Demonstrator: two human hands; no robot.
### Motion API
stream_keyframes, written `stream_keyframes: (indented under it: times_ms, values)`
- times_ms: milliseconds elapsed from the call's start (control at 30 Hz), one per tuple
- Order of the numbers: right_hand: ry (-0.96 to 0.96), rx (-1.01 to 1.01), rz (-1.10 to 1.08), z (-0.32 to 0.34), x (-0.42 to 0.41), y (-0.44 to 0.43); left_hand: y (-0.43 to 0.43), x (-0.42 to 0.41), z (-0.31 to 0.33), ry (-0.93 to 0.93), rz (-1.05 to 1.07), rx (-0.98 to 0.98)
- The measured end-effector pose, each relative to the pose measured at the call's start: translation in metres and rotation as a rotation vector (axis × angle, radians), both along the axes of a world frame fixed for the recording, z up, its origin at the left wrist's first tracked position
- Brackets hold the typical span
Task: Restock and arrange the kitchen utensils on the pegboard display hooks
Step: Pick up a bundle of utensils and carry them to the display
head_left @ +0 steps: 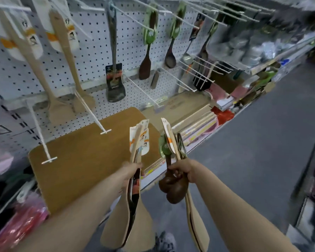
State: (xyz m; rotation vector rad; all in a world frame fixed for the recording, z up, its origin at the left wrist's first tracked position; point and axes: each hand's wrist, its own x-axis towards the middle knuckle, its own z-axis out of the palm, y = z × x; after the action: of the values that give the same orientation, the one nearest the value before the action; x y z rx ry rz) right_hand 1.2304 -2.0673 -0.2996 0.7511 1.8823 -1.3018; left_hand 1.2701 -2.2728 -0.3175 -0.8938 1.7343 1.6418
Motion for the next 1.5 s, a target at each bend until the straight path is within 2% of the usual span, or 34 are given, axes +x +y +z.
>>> stream_keyframes:
  times_ms: [433,667,900,1200,1500]
  values:
    - [0.031,0.05,0.367,-0.067,-0.161,-0.022,-0.001,-0.063,-0.042,-0.078,0.505,0.033]
    - [0.103,0.075,0.481,-0.099,-0.204,-0.044,0.0,-0.081,-0.072,-0.064,0.627,0.021]
    - [0.143,0.112,0.533,-0.145,-0.222,-0.07,-0.011,-0.094,-0.115,-0.03,0.697,-0.034]
    - [0.172,0.211,0.605,-0.175,-0.238,-0.082,-0.015,-0.101,-0.153,-0.012,0.716,-0.009]
    - [0.271,-0.018,0.557,-0.169,-0.252,-0.081,-0.014,-0.112,-0.158,-0.025,0.725,0.024]
